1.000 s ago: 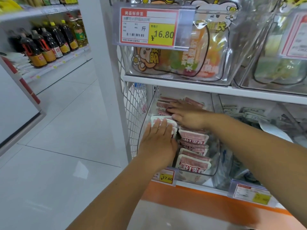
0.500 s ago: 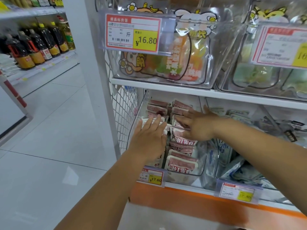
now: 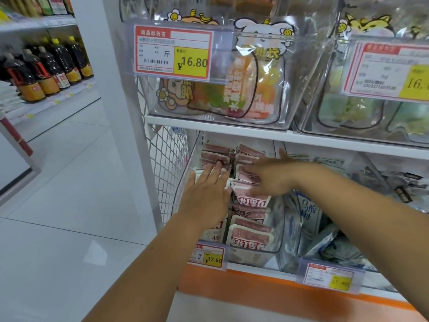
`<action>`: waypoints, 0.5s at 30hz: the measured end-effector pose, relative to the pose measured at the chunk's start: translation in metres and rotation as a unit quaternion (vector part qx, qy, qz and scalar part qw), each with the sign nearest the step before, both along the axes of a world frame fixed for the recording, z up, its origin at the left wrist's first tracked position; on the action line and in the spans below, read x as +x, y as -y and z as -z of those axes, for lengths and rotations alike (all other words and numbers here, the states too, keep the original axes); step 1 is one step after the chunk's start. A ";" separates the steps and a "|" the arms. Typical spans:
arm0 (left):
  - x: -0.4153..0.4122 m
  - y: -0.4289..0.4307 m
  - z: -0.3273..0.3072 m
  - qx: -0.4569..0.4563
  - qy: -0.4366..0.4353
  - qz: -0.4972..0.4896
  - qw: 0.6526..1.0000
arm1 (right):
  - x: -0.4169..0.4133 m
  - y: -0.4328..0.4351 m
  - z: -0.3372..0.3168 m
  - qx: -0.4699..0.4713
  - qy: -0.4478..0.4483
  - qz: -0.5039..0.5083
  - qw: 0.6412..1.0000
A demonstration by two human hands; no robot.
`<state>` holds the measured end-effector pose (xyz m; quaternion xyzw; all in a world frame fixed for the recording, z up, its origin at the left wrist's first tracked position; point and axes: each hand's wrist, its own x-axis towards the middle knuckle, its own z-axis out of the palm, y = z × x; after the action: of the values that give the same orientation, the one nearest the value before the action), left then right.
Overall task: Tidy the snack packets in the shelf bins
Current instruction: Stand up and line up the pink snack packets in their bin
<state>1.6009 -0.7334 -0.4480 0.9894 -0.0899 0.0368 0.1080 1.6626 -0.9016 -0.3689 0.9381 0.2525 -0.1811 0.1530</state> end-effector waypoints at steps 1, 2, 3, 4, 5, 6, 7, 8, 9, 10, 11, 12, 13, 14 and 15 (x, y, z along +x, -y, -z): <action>0.001 0.000 0.000 -0.009 0.011 0.001 1.000 | 0.004 0.001 0.000 0.039 0.007 -0.001 0.999; 0.002 0.000 -0.001 -0.017 0.026 0.000 1.000 | 0.009 0.002 0.001 0.066 0.021 -0.001 0.998; 0.003 0.000 -0.001 -0.020 0.041 0.000 0.999 | 0.015 0.002 0.002 0.073 0.031 0.003 0.997; 0.005 0.000 -0.002 -0.020 0.052 0.000 0.998 | 0.020 0.002 0.006 0.064 0.035 0.009 0.997; 0.007 0.000 -0.002 -0.017 0.057 0.002 0.998 | 0.026 0.000 0.011 0.048 0.033 0.015 0.998; 0.009 0.000 -0.001 -0.016 0.057 0.004 0.998 | 0.031 -0.001 0.016 0.032 0.030 0.019 0.999; 0.011 0.000 -0.001 -0.014 0.054 0.005 0.998 | 0.035 -0.002 0.020 0.019 0.029 0.022 0.999; 0.014 -0.001 0.000 -0.011 0.053 0.003 0.999 | 0.038 -0.004 0.022 0.010 0.030 0.025 0.999; 0.016 -0.001 0.001 -0.009 0.052 0.001 0.999 | 0.041 -0.005 0.023 0.005 0.032 0.026 0.999; 0.019 -0.002 0.002 -0.008 0.050 -0.001 0.999 | 0.041 -0.006 0.022 0.003 0.035 0.024 0.999; 0.021 -0.001 0.003 -0.011 0.048 -0.004 0.999 | 0.040 -0.005 0.022 0.004 0.042 0.017 0.999; 0.022 0.000 0.004 -0.019 0.051 -0.006 0.999 | 0.038 -0.003 0.022 0.013 0.054 0.007 0.998; 0.024 0.001 0.004 -0.032 0.057 -0.009 0.998 | 0.035 -0.001 0.025 0.029 0.067 -0.002 0.997; 0.026 0.002 0.003 -0.048 0.066 -0.012 0.997 | 0.032 0.001 0.026 0.059 0.077 -0.003 0.995; 0.029 0.002 0.002 -0.059 0.075 -0.015 0.995 | 0.029 0.001 0.027 0.099 0.079 0.000 0.992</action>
<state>1.6297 -0.7359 -0.4499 0.9769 -0.0809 0.1176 0.1588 1.6919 -0.9023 -0.3954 0.9601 0.2561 -0.0803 0.0790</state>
